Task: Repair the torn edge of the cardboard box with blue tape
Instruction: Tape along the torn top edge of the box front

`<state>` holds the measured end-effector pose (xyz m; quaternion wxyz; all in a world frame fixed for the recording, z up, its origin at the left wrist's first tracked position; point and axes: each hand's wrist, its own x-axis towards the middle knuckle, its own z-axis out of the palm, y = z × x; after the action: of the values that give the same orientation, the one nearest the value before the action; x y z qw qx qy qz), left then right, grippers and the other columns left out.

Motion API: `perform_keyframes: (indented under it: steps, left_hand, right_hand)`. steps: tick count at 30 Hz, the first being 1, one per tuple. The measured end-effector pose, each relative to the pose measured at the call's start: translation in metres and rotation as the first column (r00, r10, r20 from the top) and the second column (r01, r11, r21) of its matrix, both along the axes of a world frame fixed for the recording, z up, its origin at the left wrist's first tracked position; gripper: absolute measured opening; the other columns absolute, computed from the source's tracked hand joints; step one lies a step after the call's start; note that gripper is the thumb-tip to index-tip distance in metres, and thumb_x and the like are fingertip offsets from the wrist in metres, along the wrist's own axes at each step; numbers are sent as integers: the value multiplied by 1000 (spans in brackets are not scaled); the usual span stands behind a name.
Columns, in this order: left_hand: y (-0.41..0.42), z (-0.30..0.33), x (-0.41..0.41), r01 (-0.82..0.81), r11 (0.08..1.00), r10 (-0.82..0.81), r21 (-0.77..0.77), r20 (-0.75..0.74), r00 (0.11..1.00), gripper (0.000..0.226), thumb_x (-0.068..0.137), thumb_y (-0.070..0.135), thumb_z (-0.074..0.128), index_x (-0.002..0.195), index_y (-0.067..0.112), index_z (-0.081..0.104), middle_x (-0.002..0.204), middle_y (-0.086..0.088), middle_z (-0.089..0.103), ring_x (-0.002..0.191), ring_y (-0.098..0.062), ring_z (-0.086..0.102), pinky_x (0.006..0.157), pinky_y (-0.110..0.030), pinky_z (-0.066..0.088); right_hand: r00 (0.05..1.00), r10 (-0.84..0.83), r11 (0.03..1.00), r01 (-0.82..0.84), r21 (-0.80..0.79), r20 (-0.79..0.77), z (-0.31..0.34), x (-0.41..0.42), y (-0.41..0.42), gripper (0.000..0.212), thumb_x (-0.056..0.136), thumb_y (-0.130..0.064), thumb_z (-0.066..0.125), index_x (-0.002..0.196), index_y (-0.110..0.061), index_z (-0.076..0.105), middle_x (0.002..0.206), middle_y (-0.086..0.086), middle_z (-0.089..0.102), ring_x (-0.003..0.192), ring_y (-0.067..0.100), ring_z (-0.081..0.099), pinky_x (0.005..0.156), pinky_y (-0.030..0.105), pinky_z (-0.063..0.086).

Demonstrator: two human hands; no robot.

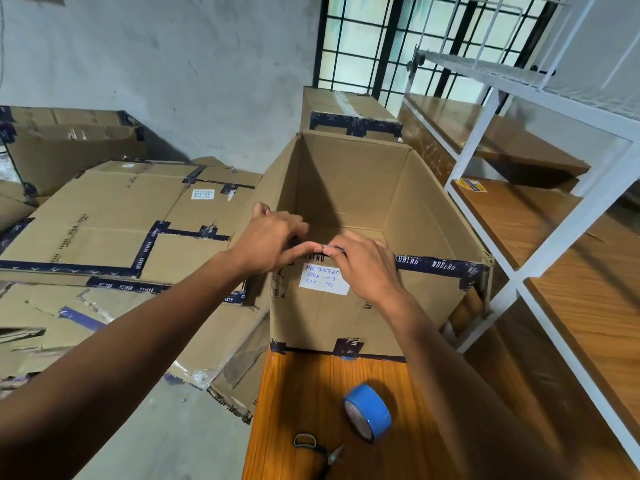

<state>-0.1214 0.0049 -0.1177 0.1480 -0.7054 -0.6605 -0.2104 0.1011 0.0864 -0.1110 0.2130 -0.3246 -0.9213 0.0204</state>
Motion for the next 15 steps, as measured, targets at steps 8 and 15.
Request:
perform_keyframes:
  steps: [8, 15]
  left_hand:
    - [-6, 8, -5, 30, 990, -31, -134, -6, 999, 49, 96, 78, 46, 89, 31, 58, 90, 14, 57, 91, -14, 52, 90, -47, 33]
    - [-16, 5, 3, 61, 998, -60, 1, 186, 981, 43, 95, 71, 49, 106, 37, 73, 100, 16, 68, 100, -8, 60, 93, -47, 33]
  right_hand:
    - [998, 55, 999, -55, 1, 19, 3, 2, -3, 15, 106, -40, 56, 112, -31, 65, 107, -9, 63, 90, 27, 64, 86, 41, 43]
    - [993, 87, 995, -91, -50, -77, 8, -7, -2, 17, 103, -47, 57, 110, -35, 67, 102, -10, 69, 93, 23, 66, 81, 40, 51]
